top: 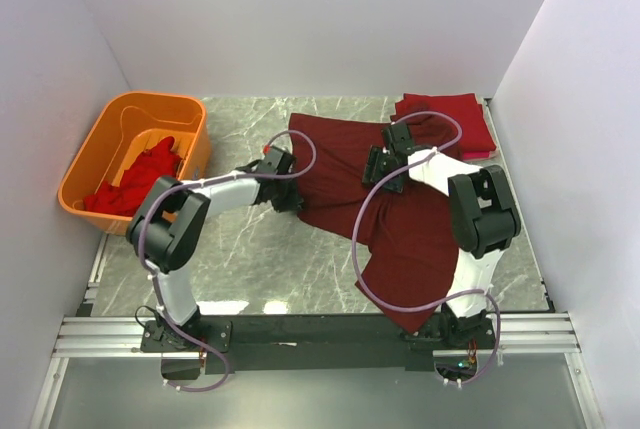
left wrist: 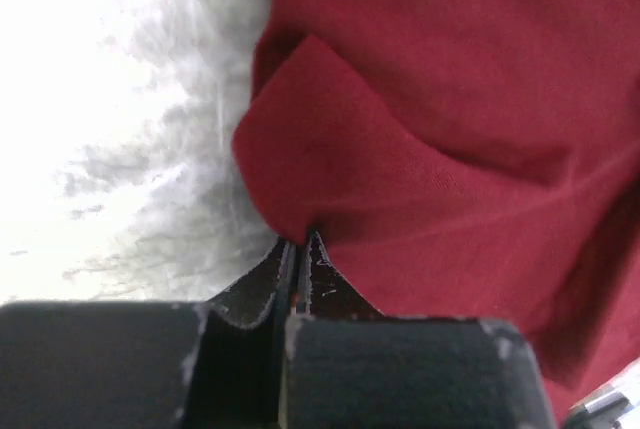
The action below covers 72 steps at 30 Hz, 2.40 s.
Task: Fold and stack the t-shirts
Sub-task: Flatten the tshirt out
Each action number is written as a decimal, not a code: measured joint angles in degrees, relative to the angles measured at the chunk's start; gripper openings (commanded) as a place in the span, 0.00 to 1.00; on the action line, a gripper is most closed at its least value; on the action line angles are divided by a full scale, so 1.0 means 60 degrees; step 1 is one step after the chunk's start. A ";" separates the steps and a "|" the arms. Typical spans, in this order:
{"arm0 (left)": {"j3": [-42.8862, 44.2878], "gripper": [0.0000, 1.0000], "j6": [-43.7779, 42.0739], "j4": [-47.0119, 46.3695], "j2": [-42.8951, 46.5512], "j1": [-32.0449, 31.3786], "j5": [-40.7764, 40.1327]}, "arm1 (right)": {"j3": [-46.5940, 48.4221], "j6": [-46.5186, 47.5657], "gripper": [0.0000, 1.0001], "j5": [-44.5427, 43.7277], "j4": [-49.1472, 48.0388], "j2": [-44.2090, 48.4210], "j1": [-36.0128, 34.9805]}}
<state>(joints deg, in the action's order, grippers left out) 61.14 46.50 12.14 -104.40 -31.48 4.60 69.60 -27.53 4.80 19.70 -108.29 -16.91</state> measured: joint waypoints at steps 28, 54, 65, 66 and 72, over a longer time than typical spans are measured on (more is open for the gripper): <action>0.0798 1.00 0.1381 0.7104 0.1687 -0.0455 -0.4972 | -0.0871 0.0831 0.73 -0.0404 0.0681 0.0976 -0.1683; -0.2918 0.37 0.0372 0.0790 0.2980 0.2495 -0.1636 | -0.1902 0.0652 0.77 -0.0914 -0.0393 0.4240 -0.2160; -0.2801 0.01 0.0200 0.0470 0.2696 0.2488 -0.1727 | -0.2124 0.0484 0.78 -0.1694 -0.0135 0.4481 -0.2160; -0.2812 0.01 0.0211 0.0630 0.2776 0.2477 -0.1945 | -0.2189 0.0437 0.78 -0.1843 -0.0004 0.4550 -0.2160; -0.2940 0.01 0.1126 0.2546 0.3515 0.2543 -0.3668 | -0.3034 -0.0215 0.79 -0.2907 0.1184 0.4856 -0.1923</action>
<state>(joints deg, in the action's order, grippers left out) 43.51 53.25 27.42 -83.31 -16.23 -17.41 51.40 -28.82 -12.64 26.81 -79.15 -28.45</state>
